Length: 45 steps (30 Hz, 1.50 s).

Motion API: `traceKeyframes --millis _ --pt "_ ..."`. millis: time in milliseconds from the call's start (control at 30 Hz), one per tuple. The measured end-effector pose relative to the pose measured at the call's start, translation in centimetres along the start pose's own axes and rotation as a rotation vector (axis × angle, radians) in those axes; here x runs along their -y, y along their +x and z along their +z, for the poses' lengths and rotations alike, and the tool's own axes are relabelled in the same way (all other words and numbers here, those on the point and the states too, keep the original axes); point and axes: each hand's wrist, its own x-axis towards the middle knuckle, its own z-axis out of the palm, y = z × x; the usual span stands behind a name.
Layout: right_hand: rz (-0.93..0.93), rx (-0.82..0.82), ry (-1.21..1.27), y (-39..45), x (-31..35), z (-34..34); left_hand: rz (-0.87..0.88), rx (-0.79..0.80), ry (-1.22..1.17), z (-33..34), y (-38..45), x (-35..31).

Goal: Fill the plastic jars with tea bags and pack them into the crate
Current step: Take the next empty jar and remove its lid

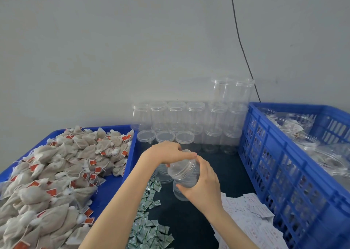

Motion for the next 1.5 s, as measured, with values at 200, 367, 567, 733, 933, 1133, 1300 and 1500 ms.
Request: traceKeyframes --millis 200,367,567,733,933,1133,1300,1500 --pt "0.061 0.043 0.053 0.1 -0.2 0.2 0.180 0.149 -0.103 0.3 -0.1 0.7" --pt "0.082 0.063 0.068 -0.2 -0.3 0.5 0.240 0.130 -0.019 0.3 -0.2 0.8" --pt "0.094 0.096 0.064 -0.7 -0.4 1.0 -0.065 0.010 0.040 1.2 0.0 0.3" --pt "0.133 0.082 0.106 -0.5 -0.8 0.8 0.194 0.186 -0.003 0.9 -0.4 1.0" --pt "0.162 0.155 0.133 -0.6 -0.9 0.9 0.192 0.122 0.038 0.6 -0.2 1.1" --pt "0.122 0.142 0.083 -0.7 -0.6 1.4 -0.058 0.040 0.047 1.7 -0.2 0.8" --pt "0.160 0.127 0.110 -0.4 -0.7 1.1 0.274 0.210 0.018 0.9 -0.4 1.6" --pt "0.091 0.091 0.026 -0.7 -0.5 1.4 -0.013 0.030 0.058 1.7 0.0 1.2"
